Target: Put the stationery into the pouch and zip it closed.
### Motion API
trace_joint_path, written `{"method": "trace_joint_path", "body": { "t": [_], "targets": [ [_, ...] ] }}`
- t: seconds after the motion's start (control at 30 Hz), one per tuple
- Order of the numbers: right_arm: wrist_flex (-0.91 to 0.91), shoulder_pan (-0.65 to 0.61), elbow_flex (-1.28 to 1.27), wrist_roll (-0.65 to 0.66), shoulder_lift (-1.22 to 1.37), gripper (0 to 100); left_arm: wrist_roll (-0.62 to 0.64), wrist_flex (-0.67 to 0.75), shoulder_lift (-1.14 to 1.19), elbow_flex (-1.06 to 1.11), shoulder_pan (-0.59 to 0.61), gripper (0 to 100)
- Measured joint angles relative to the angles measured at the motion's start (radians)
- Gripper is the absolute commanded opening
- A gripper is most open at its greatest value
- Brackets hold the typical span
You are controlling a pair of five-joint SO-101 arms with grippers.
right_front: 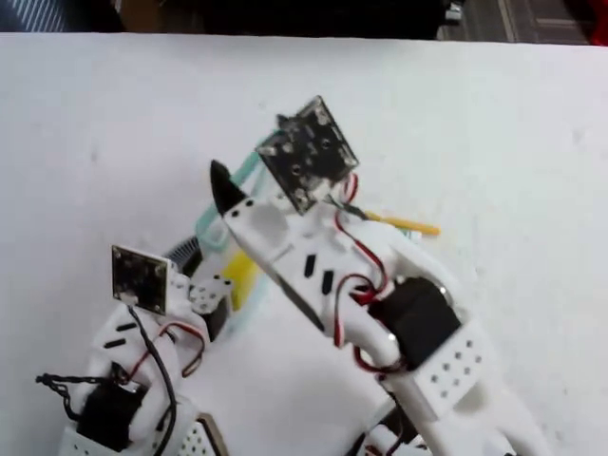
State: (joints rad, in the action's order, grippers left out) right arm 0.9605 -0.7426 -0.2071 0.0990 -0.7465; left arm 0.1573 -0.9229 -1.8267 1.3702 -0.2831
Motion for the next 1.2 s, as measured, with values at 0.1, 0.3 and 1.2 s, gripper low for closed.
{"method": "trace_joint_path", "body": {
  "t": [0.1,0.3,1.2],
  "targets": [
    [0.0,0.063,0.0,0.0,-0.038,22.1,0.0,0.0,0.0,0.0,0.0,20],
    [0.0,0.316,0.0,0.0,-0.034,20.7,0.002,0.0,0.0,0.0,0.0,20],
    [0.084,0.466,0.0,0.178,0.727,20.4,0.006,0.0,0.009,0.0,0.089,9]
  ]
}}
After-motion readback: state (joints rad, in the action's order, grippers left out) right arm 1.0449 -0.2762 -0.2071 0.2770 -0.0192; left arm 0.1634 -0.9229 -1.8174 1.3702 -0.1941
